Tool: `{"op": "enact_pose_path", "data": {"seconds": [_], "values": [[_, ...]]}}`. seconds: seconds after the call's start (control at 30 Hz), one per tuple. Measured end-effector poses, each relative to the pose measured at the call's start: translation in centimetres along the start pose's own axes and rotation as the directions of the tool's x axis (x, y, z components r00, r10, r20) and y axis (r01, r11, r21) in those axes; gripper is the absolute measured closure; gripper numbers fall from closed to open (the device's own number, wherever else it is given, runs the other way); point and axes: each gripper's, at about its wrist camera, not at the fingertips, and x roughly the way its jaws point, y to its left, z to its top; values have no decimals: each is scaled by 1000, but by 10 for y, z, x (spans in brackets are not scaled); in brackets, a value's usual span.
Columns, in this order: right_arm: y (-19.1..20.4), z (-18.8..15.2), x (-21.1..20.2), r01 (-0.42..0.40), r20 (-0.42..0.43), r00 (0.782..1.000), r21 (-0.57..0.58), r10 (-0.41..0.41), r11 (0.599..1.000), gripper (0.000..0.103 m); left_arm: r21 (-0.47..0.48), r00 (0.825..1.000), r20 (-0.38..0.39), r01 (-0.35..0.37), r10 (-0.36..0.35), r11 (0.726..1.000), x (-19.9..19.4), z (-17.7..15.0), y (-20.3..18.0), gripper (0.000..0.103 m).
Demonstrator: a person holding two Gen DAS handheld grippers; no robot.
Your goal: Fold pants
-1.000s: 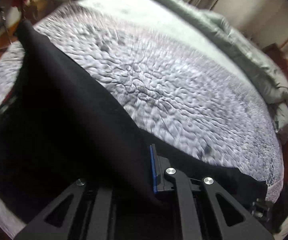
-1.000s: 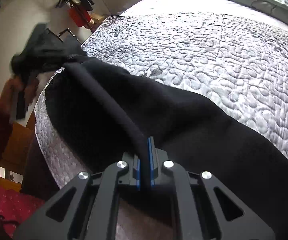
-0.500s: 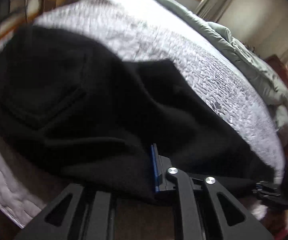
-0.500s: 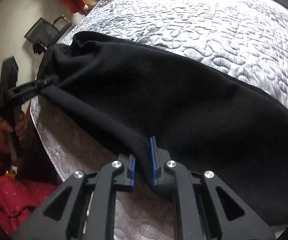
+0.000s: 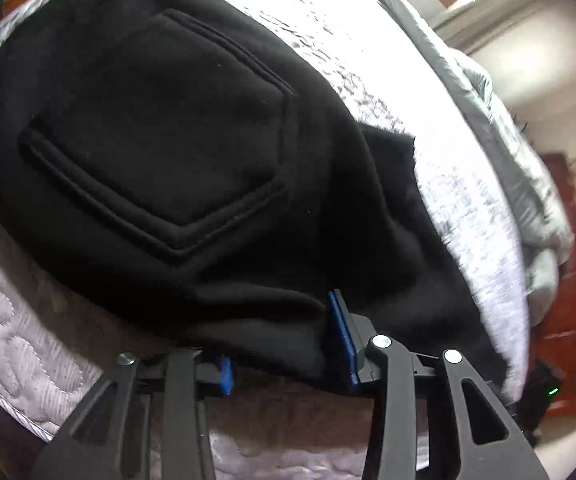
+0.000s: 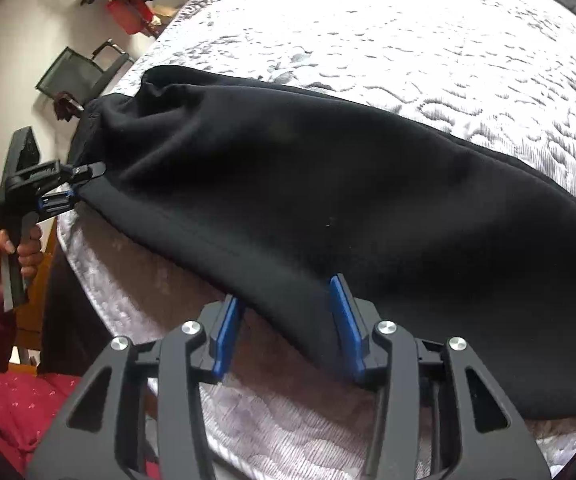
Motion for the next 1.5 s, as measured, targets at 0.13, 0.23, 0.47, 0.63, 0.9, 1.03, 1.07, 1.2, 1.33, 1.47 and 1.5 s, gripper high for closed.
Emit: {"op": "enact_pose_path", "data": {"seconds": [0.13,0.23,0.47,0.63,0.9,1.03,1.07,1.2,1.33,1.47,1.5], "values": [[3,-3,-1,-37,0,999,25,37,999,36,45,1000,11,-5,5,999,-2,-2,-6,62],[10,1,-9,-21,-13,1000,13,21,1000,27,50,1000,2,2,-2,999,-15,-3,-8,59],[29,23,-36,-73,65,995,-9,73,997,27,67,1000,9,1,-1,998,-45,-11,-14,56],[46,33,-22,-95,66,993,3,95,995,27,111,998,59,11,-18,994,-72,-10,-36,47],[54,45,34,-44,-43,998,37,46,998,28,179,990,92,-124,109,976,-38,30,-24,37],[50,51,39,-43,-38,998,58,45,997,28,156,988,40,-154,149,976,-9,49,2,37],[51,53,39,-36,-47,998,62,39,997,29,153,989,42,-148,143,977,-8,53,2,37],[65,64,26,-7,-44,999,31,8,999,30,194,989,53,-148,140,970,-21,52,-7,36],[99,94,15,-41,7,999,-36,41,998,30,221,984,77,-173,159,960,-38,53,-8,24],[124,124,28,-87,27,996,-89,90,992,30,204,974,129,-208,184,957,-49,66,6,24],[129,132,34,-99,23,995,-102,102,990,30,194,970,135,-225,201,955,-47,74,14,24]]}}
